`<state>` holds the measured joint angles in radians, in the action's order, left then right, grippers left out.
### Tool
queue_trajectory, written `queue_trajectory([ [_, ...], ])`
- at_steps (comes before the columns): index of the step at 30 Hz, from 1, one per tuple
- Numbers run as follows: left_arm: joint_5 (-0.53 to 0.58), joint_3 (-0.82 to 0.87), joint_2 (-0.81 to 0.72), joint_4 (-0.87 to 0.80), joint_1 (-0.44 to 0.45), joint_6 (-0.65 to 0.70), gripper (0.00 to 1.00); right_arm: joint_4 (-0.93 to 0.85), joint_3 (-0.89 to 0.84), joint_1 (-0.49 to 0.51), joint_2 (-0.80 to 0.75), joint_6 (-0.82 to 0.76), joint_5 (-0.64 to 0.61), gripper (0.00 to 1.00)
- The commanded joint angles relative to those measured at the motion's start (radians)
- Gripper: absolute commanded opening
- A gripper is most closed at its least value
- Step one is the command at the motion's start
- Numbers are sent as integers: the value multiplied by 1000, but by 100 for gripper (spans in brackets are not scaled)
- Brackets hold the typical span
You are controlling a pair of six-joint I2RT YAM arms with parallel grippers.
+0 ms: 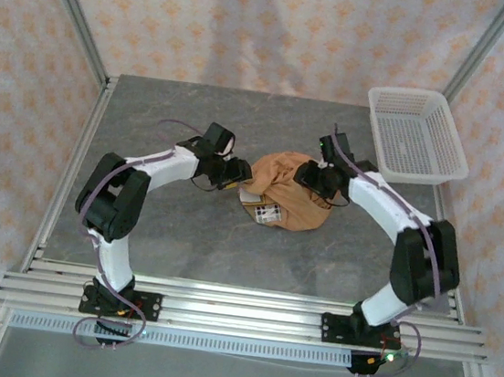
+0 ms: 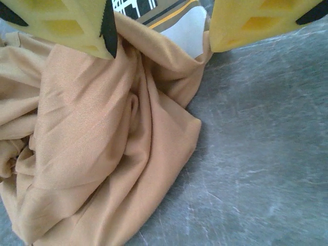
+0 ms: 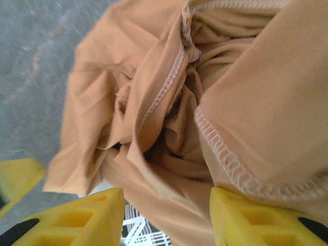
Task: Fold the inside-out t-shirt
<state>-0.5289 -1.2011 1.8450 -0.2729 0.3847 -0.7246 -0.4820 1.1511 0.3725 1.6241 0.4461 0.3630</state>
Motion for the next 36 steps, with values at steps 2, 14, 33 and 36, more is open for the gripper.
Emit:
queue_trajectory([
  [2, 30, 32, -45, -20, -15, 27, 54, -16, 47, 0, 97, -60, 2, 48],
  [14, 4, 48, -25, -7, -41, 31, 54, -177, 227, -3, -15, -61, 97, 0],
  [33, -161, 125, 45, 378, -35, -150, 57, 48, 330, -291, -124, 264, 572, 0],
  [36, -174, 84, 127, 501, 18, -220, 62, 65, 329, -293, -147, 265, 539, 0],
])
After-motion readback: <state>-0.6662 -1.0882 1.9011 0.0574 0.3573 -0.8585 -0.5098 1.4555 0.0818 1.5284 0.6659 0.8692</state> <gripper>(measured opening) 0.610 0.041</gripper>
